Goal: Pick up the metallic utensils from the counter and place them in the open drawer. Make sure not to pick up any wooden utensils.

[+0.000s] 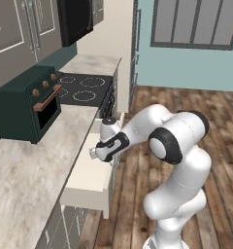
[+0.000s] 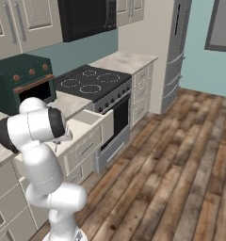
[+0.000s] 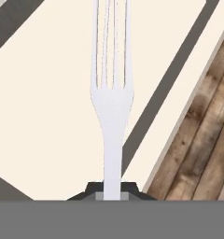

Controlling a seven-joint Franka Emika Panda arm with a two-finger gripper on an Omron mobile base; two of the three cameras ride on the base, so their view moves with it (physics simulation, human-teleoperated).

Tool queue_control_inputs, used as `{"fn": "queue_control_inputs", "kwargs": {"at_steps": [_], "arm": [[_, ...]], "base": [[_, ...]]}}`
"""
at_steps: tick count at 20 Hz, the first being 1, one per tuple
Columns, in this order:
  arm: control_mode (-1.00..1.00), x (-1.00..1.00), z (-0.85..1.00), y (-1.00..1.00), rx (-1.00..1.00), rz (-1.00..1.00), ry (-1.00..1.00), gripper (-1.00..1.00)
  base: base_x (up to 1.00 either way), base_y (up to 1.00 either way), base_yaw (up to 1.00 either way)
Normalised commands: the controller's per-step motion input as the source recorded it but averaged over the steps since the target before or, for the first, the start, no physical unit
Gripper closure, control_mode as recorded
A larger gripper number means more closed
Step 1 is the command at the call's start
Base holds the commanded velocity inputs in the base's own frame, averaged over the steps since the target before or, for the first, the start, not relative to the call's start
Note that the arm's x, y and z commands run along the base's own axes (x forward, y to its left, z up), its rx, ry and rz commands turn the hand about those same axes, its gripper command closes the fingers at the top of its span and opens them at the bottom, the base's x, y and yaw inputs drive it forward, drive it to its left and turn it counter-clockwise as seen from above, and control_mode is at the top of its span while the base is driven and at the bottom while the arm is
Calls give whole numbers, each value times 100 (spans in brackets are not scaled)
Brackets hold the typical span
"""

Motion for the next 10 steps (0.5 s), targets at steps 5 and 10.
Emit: {"fn": "queue_control_inputs", "kwargs": {"at_steps": [5,10], "arm": [[-100,1,30,-18,1,8,10,100],[-100,9,5,-3,0,25,28,100]], "base": [[0,0,0],[0,0,0]]}}
